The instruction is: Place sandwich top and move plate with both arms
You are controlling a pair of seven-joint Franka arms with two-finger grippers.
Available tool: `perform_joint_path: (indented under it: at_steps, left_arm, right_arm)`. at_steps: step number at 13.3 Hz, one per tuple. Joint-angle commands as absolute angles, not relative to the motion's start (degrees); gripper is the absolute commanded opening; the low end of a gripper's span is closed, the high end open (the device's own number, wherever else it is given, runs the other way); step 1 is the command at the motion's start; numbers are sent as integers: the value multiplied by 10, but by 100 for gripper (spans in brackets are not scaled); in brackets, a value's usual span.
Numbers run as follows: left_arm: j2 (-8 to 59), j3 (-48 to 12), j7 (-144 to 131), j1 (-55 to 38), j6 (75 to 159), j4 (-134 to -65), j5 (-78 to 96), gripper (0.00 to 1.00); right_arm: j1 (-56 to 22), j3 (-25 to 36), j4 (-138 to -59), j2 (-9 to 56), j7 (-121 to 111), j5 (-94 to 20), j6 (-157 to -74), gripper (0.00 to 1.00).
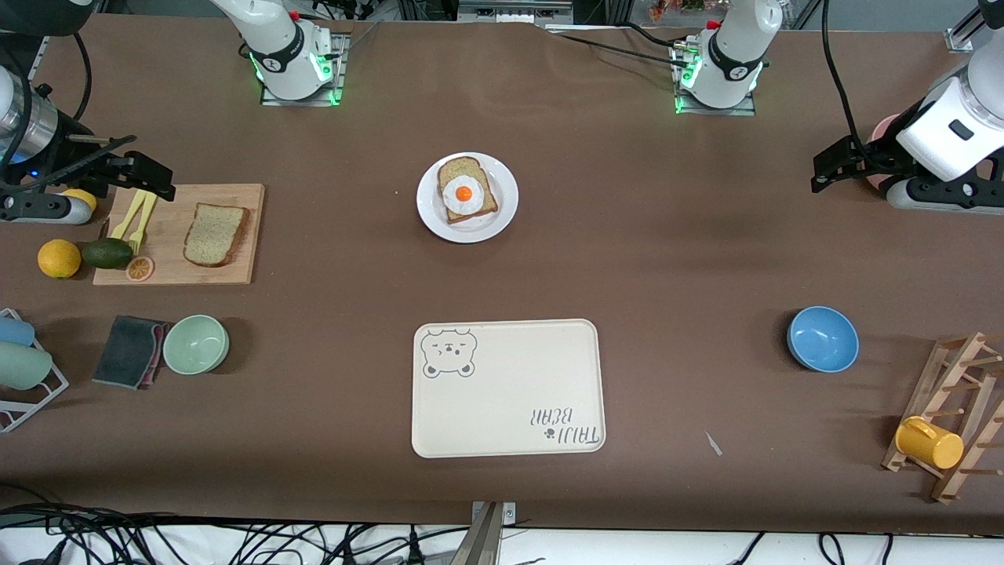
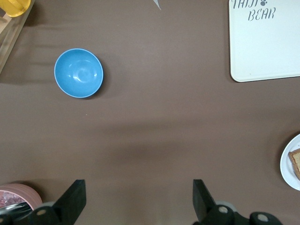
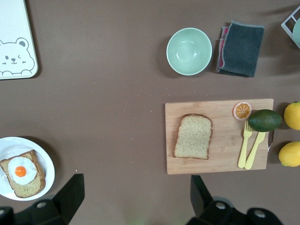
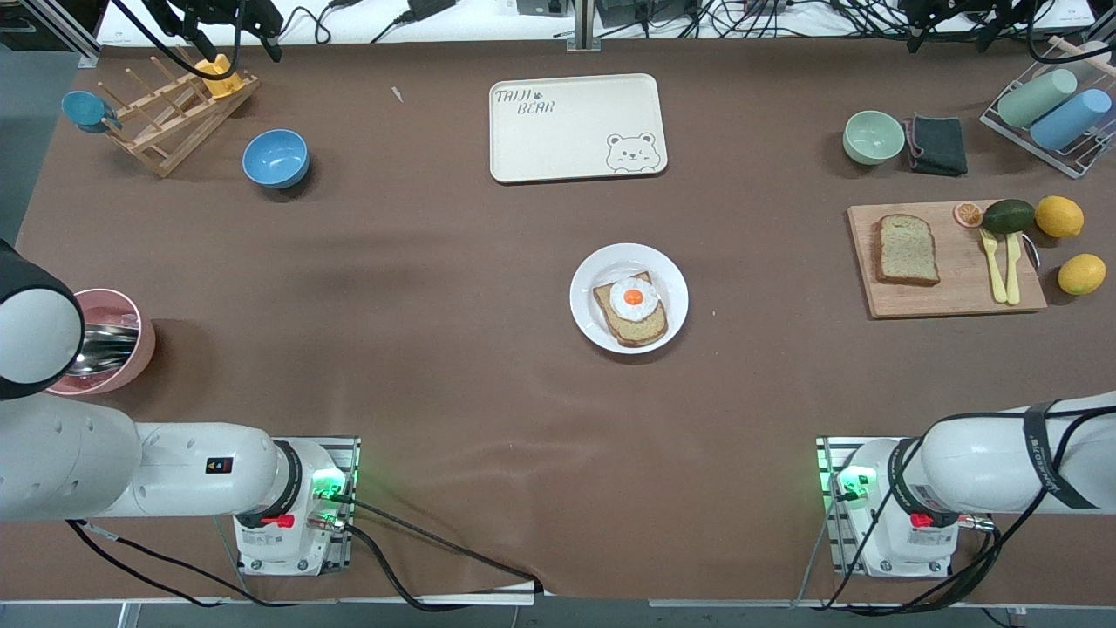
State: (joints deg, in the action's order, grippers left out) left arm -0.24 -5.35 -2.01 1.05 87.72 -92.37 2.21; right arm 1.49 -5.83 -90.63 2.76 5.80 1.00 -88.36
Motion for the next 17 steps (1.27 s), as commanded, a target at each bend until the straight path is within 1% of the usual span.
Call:
perform_joint_path:
  at_steps: [1, 4, 8, 12, 14, 17]
  left_arm:
    - [-1, -55, -21, 10, 865, -911, 6, 100]
    - [-1, -55, -21, 10, 865, -911, 6, 100]
    - [-2, -56, -21, 10, 865, -911, 6, 100]
    - [-2, -56, -21, 10, 865, -911, 6, 100]
    - [-2, -56, -21, 10, 865, -911, 6, 100]
    - [-2, -56, -21, 10, 865, -911, 6, 100]
  right_arm:
    - [29, -80, -907, 27, 48, 18, -885, 100]
    - [22, -79, -904, 29, 52, 17, -885, 100]
    - [21, -80, -904, 31, 52, 13, -909, 100]
    - [20, -79, -904, 31, 54, 9, -909, 100]
    - [10, -81, -918, 30, 98, 8, -919, 100]
    - [9, -81, -926, 30, 98, 11, -916, 100]
